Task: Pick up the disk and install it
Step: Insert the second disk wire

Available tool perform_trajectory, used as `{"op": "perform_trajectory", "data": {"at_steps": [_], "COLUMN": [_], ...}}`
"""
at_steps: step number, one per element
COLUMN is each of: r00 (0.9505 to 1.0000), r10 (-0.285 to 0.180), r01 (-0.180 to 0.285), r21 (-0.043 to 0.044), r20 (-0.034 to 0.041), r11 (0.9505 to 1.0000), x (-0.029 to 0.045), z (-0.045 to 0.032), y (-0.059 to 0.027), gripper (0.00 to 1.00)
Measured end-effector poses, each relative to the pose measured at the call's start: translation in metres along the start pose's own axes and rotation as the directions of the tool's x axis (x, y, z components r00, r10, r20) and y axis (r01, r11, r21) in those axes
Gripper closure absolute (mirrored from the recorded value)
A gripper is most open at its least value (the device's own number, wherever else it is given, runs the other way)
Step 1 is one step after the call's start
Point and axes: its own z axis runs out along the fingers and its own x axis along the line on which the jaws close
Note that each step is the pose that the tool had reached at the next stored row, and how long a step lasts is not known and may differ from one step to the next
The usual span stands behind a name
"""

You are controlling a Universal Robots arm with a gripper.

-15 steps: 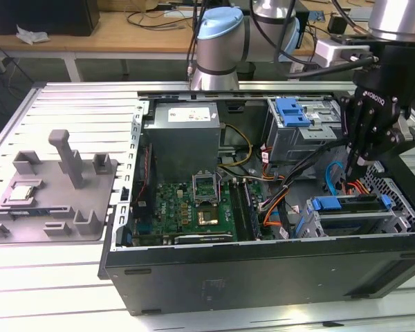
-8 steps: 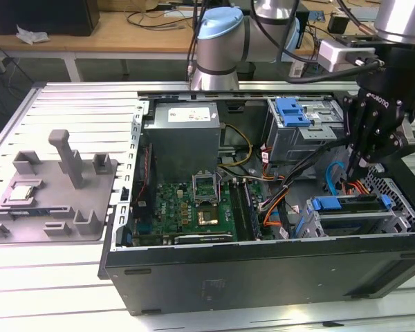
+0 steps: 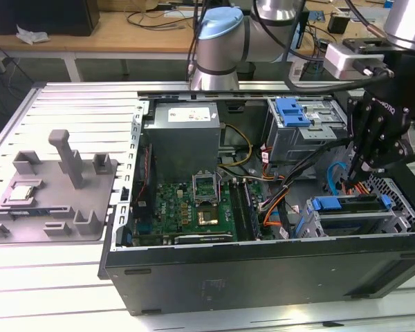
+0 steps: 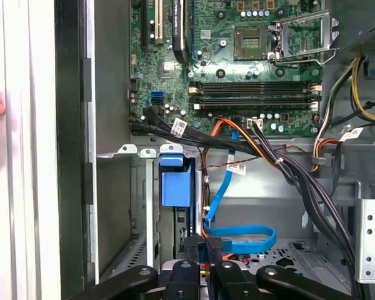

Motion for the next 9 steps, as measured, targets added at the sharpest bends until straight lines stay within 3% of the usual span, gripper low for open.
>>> {"op": "perform_trajectory", "data": {"at_steps": [1,2,5,9], "r00": [0.9999,0.9998,0.9995,0.9987], "r10": [0.000,-0.001,-0.008,-0.012], "r01": [0.000,0.001,0.008,0.012], "r21": [0.0001,0.0000,0.0007,0.0014], "r20": [0.0130,0.0191,0.0293,0.0502], "r11": [1.0000,1.0000,1.0000,0.9999], "x": [0.0036,0.0052,0.0099,0.0180], "z": [0.0004,0.0006,0.0011,0.0019], "y": [-0.0011,-0.0016,-0.0021,-0.0023], "gripper": [0.84,0.84,0.84,0.84]}}
